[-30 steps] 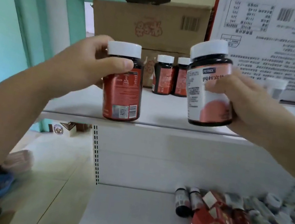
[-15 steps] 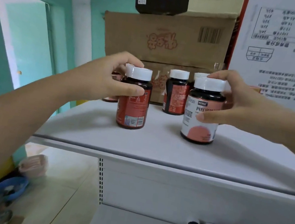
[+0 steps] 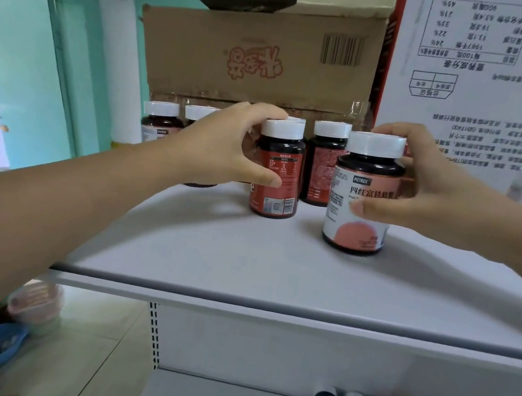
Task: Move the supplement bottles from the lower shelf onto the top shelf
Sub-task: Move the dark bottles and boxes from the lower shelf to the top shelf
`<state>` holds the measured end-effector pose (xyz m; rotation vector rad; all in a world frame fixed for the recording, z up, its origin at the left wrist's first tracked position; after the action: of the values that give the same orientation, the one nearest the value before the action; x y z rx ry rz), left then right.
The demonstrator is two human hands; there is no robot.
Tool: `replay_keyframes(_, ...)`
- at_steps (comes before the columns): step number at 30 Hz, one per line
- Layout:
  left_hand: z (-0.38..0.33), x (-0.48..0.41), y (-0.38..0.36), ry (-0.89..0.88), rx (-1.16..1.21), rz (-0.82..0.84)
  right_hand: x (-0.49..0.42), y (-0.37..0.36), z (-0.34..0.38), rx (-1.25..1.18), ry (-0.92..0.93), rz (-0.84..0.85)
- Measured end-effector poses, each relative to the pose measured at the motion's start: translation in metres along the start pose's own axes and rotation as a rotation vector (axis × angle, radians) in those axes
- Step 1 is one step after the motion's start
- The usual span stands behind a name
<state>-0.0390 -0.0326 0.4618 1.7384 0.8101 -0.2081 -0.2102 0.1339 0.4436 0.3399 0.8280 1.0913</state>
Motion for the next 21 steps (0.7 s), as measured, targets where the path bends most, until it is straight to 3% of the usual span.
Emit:
replay_keyframes(8, 0.000, 0.004, -0.007, 0.090, 0.030, -0.030, 0.001, 0.001, 0.001, 0.037, 0.005, -0.006)
replay_keyframes(15, 0.027, 0.063, 0.019, 0.272, -0.274, 0.381, 0.010, -0.018, 0.030, 0.006, 0.081, 0.039)
replay_keyframes(21, 0.057, 0.125, 0.048, 0.428, -0.280, 0.375, -0.010, -0.067, 0.069, -0.012, 0.084, 0.109)
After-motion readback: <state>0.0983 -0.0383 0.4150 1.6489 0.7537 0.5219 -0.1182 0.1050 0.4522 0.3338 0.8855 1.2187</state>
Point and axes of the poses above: each hand's wrist, its own x-axis away from the middle knuckle, its own y-axis out of the back of the hand, z = x × y, the point moved 4 cm from there along -x, towards the middle knuckle, and after that the axes turned 1 degree about x, right-handed, at the moved point
